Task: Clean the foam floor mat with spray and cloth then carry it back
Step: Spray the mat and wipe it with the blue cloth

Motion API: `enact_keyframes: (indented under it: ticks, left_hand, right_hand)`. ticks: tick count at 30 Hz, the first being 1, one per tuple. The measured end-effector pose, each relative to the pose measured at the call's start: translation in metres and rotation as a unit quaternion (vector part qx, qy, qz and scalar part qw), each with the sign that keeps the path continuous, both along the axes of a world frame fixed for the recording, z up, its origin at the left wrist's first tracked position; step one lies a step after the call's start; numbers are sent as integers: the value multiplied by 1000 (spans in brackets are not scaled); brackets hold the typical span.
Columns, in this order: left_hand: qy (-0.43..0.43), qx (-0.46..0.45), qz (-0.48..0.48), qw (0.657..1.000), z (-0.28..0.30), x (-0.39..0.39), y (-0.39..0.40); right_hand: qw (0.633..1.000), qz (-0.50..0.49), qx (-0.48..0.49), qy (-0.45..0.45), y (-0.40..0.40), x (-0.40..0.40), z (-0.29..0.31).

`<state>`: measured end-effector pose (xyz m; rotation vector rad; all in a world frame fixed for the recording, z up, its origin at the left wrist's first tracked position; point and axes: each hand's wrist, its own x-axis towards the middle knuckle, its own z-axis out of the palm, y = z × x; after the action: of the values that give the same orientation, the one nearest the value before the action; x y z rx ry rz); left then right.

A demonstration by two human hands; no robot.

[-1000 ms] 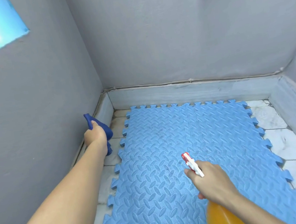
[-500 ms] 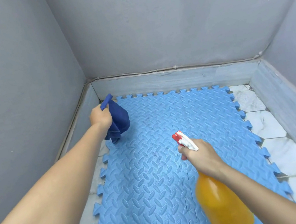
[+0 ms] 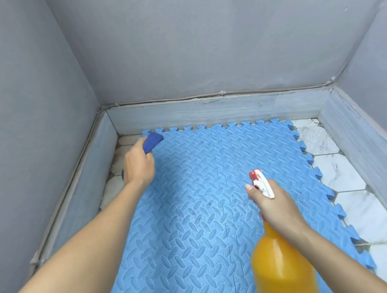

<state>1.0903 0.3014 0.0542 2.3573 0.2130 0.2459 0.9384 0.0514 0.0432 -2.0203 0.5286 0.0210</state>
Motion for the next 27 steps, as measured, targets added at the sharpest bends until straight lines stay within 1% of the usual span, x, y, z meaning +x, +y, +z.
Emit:
enact_keyframes:
  ticks: [2,3,4,5,6,7,8,9,11,12,15,17,19,22,25,27]
  left_hand:
    - [33,32,-30,998,-18,-6,-9]
    - [66,57,-66,994,-31,-11,-12]
    - [114,98,-124,981,-46,-18,-12]
    - [170,152,-191,955,-60,-25,-12]
    - [215,214,-250,920,-74,-31,-11]
    - [234,275,-299,883,-84,-39,-12]
    - [233,324,-331,855,-92,-45,-10]
    - [215,362,-350,837,-98,-49,-8]
    - [180,402,-361,822,-106,-50,2]
    - [173,406,-356,824,-109,-48,7]
    - [184,374,-320,851,-126,-43,17]
    - [180,359,-292,868,-137,-43,14]
    - [173,352,-273,878,-145,-44,10]
    - [156,331,-257,895,-148,-44,9]
    - [149,335,-256,895,-150,-44,9]
    - [147,331,-254,897,-151,-44,9]
  right_hand:
    - [1000,4,4,5,-5,5,-4]
    - [1000,9,3,2,-5,7,-4]
    - [1000,15,1,1,-5,9,-5]
    - [1000,19,-2,3,-4,10,-6]
    - [1000,17,-2,3,-5,13,-7]
    - [1000,8,0,3,-7,16,-9]
    - [1000,-2,4,2,-10,19,-11]
    - [1000,-11,9,3,-13,23,-12]
    - [1000,-14,20,4,-18,29,-14]
    - [1000,-8,21,4,-18,31,-16]
    - [1000,10,21,-3,-13,33,-21]
    - [999,7,42,-2,-13,35,-23]
    - [998,-6,54,9,-19,38,-23]
    - [996,-70,61,11,-34,41,-23]
    - [984,-151,91,-2,-54,41,-19]
    - [975,-181,125,-19,-66,42,-15]
